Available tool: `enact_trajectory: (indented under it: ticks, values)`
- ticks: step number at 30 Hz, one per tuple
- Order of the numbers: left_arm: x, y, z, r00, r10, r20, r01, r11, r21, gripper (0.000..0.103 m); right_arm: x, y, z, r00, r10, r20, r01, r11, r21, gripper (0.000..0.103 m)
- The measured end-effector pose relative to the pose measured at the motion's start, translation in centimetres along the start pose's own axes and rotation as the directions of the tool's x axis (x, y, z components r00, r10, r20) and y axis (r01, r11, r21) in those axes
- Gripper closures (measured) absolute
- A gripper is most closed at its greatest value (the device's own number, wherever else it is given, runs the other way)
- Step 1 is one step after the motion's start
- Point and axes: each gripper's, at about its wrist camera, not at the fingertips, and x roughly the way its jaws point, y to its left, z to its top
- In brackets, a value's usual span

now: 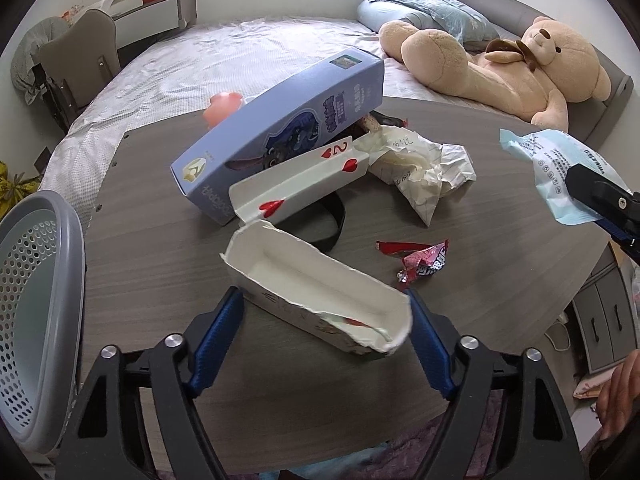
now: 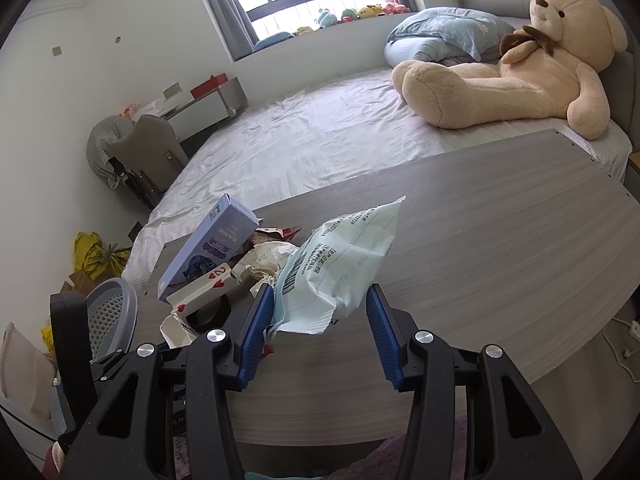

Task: Collect trash
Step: 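Grasp the white paper tray with the left gripper while the right gripper holds the wipes packet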

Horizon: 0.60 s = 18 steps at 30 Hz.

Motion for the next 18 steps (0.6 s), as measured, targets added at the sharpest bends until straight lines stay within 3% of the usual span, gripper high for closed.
enact_trajectory:
  ticks: [3, 9, 18]
  values:
    - [0.1, 0.2, -0.1, 1.000, -0.012, -0.017, 0.012, 1.000, -0.007, 0.050, 0.1, 0.2, 0.0, 1.000, 0.002, -0.003, -0.002, 1.000, -0.005, 0.056]
    - [-0.4, 0.5, -0.4, 1.000, -0.023, -0.009, 0.023, 1.000, -0.014, 0.063, 0.1, 0.3, 0.0, 1.000, 0.002, -0.002, -0.002, 1.000, -0.008, 0.056]
    - [-2.0, 1.4, -1.1, 1.000, 0.013, 0.018, -0.012, 0.999, -0.032, 0.067, 0.0, 0.6, 0.0, 1.000, 0.003, 0.001, -0.003, 1.000, -0.017, 0.056]
